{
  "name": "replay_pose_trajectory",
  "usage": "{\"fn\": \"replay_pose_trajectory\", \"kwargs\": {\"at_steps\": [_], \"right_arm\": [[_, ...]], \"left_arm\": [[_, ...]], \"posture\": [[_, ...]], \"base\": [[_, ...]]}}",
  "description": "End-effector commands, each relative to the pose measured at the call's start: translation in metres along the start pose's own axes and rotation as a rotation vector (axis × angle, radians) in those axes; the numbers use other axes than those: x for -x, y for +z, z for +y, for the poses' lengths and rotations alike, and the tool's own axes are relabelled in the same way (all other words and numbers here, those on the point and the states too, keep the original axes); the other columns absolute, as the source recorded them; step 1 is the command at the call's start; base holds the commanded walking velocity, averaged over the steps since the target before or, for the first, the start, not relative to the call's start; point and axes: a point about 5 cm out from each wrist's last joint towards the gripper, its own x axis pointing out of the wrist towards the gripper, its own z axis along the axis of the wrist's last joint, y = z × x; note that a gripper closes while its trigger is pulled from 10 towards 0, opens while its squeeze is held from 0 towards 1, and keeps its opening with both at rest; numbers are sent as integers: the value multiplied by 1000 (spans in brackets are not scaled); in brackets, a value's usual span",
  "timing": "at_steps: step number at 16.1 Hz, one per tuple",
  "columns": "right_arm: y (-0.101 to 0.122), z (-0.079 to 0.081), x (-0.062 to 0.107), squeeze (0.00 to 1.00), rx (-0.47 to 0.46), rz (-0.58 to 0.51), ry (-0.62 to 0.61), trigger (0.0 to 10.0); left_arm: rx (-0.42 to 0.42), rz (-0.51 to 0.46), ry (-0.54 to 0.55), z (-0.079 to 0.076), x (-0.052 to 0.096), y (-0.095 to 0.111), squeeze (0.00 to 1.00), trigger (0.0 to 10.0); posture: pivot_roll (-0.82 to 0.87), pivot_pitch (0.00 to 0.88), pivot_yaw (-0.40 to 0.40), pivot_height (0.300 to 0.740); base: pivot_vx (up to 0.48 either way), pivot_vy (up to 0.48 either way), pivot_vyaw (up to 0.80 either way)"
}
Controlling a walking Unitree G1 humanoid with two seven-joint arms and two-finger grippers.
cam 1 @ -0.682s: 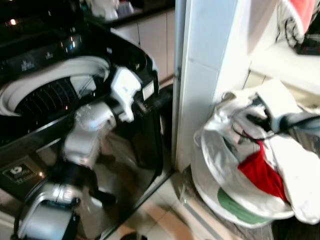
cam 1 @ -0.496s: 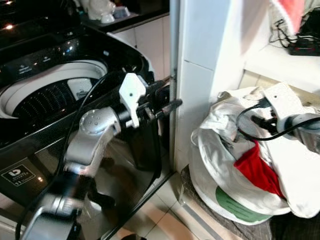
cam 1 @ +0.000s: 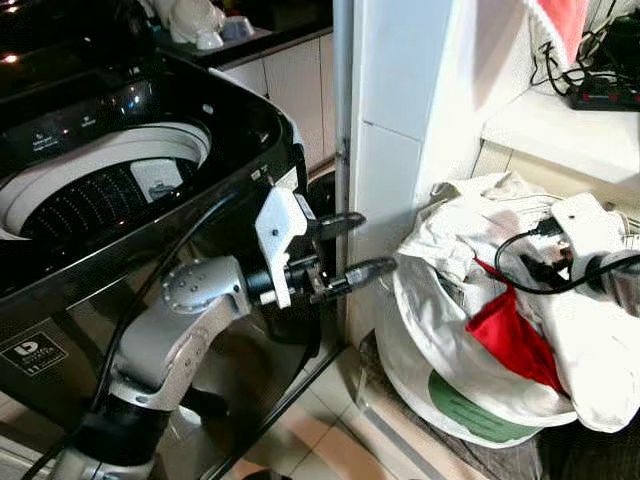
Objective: Clothes washing
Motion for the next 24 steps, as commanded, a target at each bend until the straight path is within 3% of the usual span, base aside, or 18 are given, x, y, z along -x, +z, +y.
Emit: {"fn": "replay_pose_trajectory", "kwargs": {"at_steps": [1, 11, 16, 20, 24], "right_arm": [[-7, -4, -3, 0, -25, 21, -3, 0], [-2, -10, -8, 0, -76, -26, 34, 0], [7, -17, -1, 0, -84, -71, 34, 0], [31, -17, 19, 0, -102, -180, 102, 0], [97, -18, 78, 0, -169, -527, 333, 0]], "left_arm": [[-4, 8, 9, -1, 3, 3, 0, 10000], [32, 45, 3, -9, 6, 6, 0, 10000], [34, 48, 8, -9, 6, 7, 0, 10000], [25, 49, 21, -8, 6, 8, 0, 10000], [-63, -81, 125, 4, -2, 33, 0, 10000]], "posture": [[-91, 0, 84, 740], [-85, 0, 81, 740], [-83, 0, 81, 740], [-89, 0, 83, 740], [-97, 0, 77, 740]], "base": [[0, 0, 0], [0, 0, 0], [0, 0, 0], [0, 0, 0], [0, 0, 0]]}}
